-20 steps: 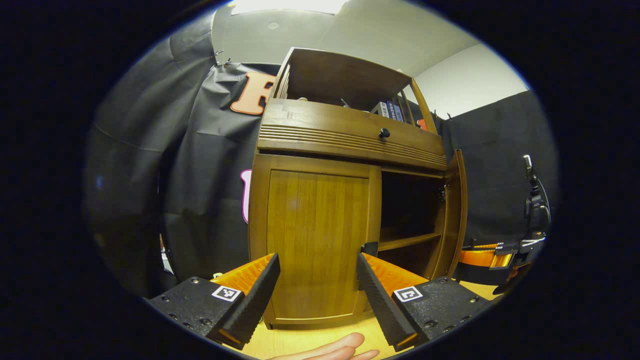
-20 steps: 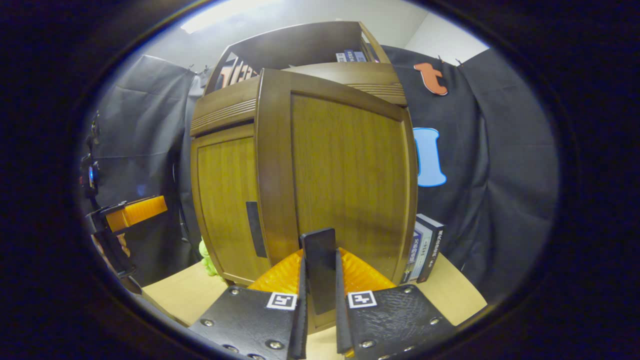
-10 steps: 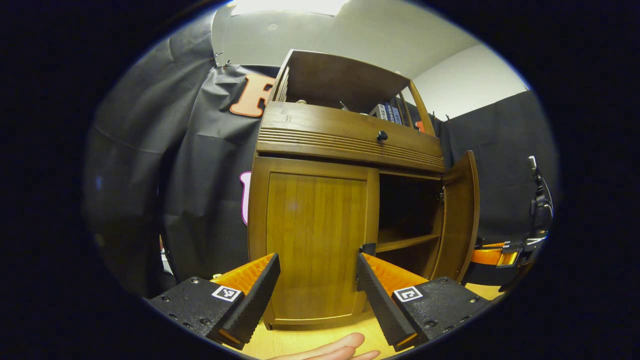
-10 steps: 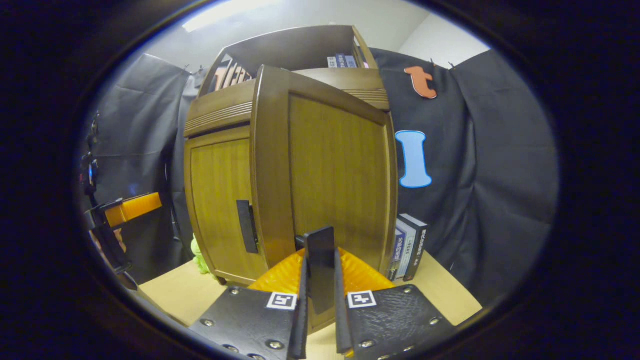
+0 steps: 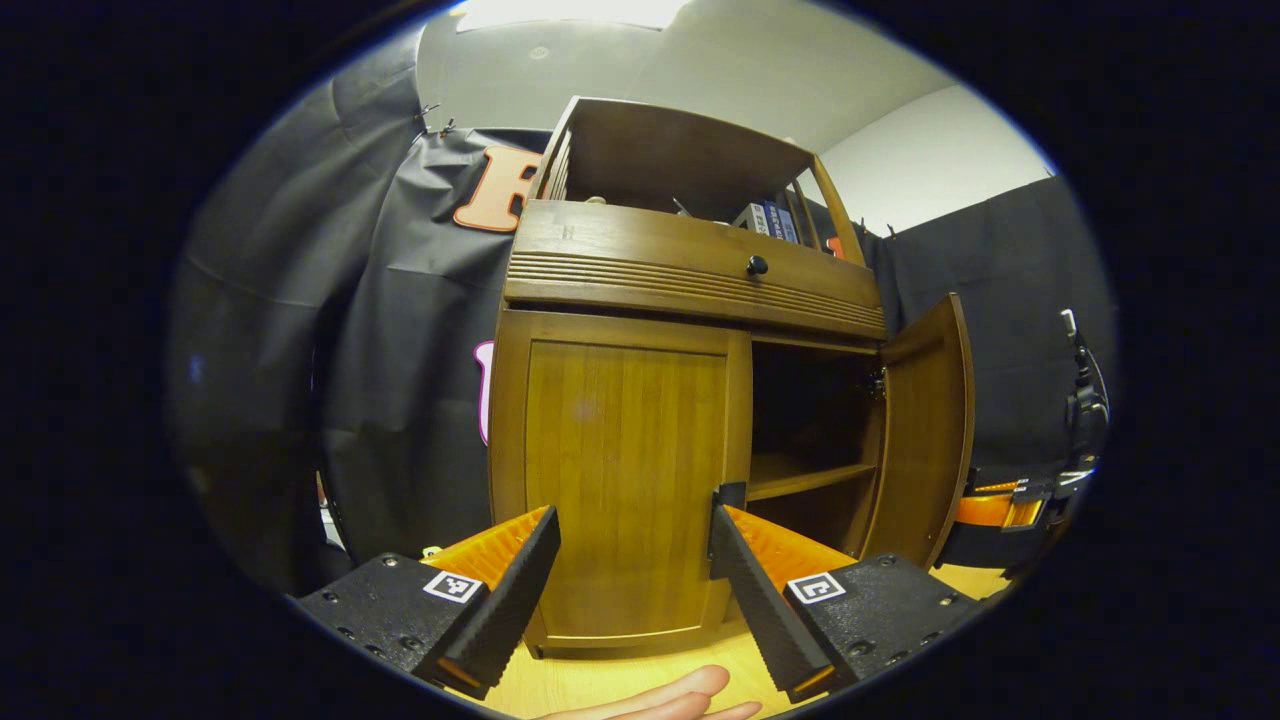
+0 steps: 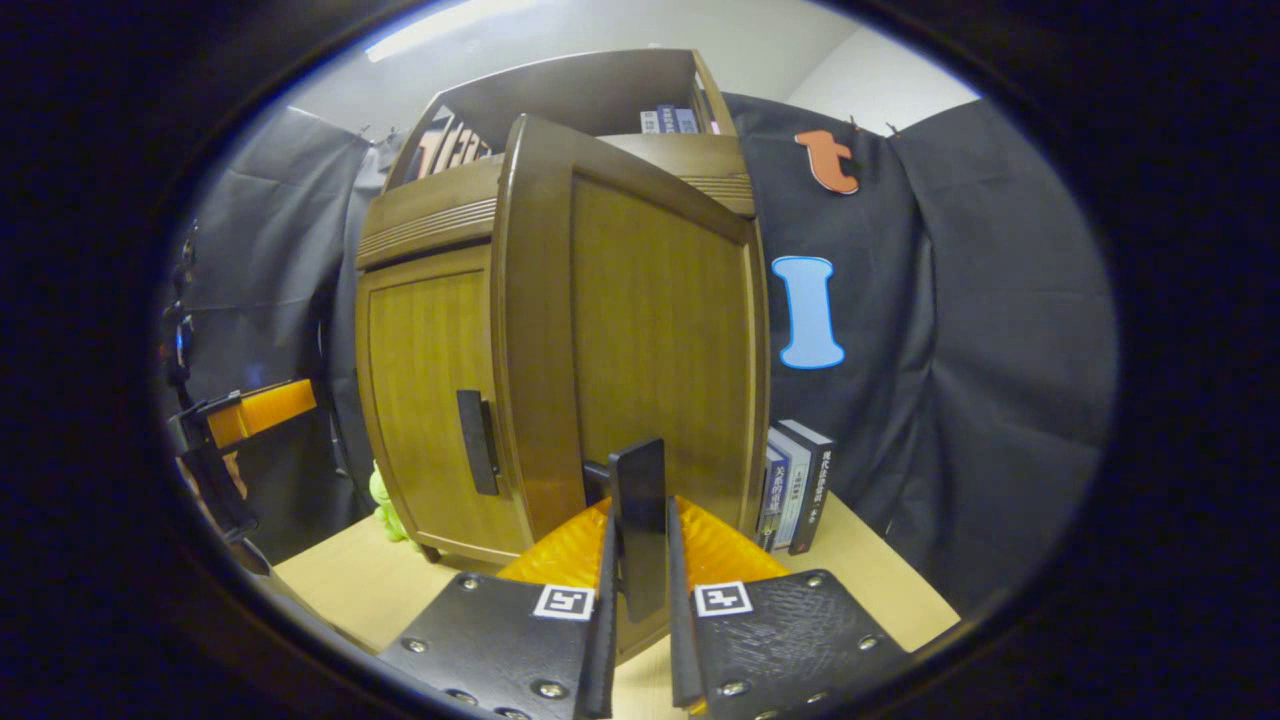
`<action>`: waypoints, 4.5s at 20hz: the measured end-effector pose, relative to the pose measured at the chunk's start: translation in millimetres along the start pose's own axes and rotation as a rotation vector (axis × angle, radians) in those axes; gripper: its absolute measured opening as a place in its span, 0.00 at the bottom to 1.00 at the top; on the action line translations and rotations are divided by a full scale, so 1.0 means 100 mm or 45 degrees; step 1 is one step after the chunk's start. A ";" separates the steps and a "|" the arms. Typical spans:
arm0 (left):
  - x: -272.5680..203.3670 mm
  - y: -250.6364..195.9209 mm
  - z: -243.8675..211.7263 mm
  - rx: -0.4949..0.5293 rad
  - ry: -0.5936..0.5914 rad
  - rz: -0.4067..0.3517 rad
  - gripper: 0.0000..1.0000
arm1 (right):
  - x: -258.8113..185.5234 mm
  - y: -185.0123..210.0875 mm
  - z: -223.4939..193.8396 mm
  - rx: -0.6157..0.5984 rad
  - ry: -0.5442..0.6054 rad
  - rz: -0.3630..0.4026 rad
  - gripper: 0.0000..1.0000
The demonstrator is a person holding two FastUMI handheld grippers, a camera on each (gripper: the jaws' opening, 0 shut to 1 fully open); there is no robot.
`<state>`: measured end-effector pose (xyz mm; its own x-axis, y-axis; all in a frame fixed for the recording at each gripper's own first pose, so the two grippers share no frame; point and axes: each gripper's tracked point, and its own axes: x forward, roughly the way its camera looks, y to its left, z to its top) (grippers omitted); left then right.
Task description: Open the right door of the double-door shoe cabinet with the right hand, and open the left door with the left hand.
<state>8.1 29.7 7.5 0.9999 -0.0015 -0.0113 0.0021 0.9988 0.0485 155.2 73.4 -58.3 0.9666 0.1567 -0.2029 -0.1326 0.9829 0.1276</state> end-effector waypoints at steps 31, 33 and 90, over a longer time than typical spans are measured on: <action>0.36 -0.47 -0.54 0.100 0.116 -0.012 0.92 | -0.13 -1.80 0.12 -0.074 -0.026 0.068 0.05; 0.43 -0.55 -0.59 0.107 0.111 -0.014 0.95 | -0.17 -1.88 0.12 -0.100 -0.041 0.046 0.20; -0.12 -0.40 -0.89 0.106 0.175 -0.226 0.30 | -1.73 -0.39 0.24 -0.046 -0.324 -0.128 0.99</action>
<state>-5.2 -5.9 -83.3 0.9728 -0.1644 -0.1629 0.1843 0.9760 0.1156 -1.3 6.0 -4.9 0.9987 0.0337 0.0383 -0.0368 0.9958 0.0833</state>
